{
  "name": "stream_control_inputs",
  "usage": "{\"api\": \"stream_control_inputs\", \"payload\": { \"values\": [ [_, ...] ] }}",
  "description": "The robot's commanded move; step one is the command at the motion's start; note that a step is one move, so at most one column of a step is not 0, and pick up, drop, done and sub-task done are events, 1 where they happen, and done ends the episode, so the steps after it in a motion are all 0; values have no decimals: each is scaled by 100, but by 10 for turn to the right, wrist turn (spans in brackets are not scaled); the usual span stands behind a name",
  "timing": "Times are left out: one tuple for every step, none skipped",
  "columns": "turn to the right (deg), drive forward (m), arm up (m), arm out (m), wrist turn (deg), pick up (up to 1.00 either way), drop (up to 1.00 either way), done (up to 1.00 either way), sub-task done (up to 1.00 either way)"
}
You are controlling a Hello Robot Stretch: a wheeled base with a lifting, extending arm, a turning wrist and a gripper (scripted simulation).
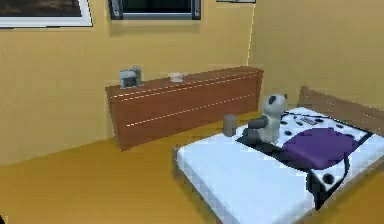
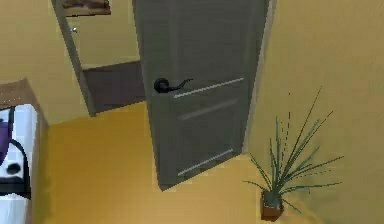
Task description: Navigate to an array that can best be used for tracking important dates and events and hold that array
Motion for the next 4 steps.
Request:
{"api": "stream_control_inputs", "payload": {
  "values": [
    [-300,0,0,0,0,0,0,0,0],
    [0,100,0,0,0,0,0,0,0],
    [0,80,0,0,0,0,0,0,0],
    [-390,0,0,0,0,0,0,0,0]
  ]
}}
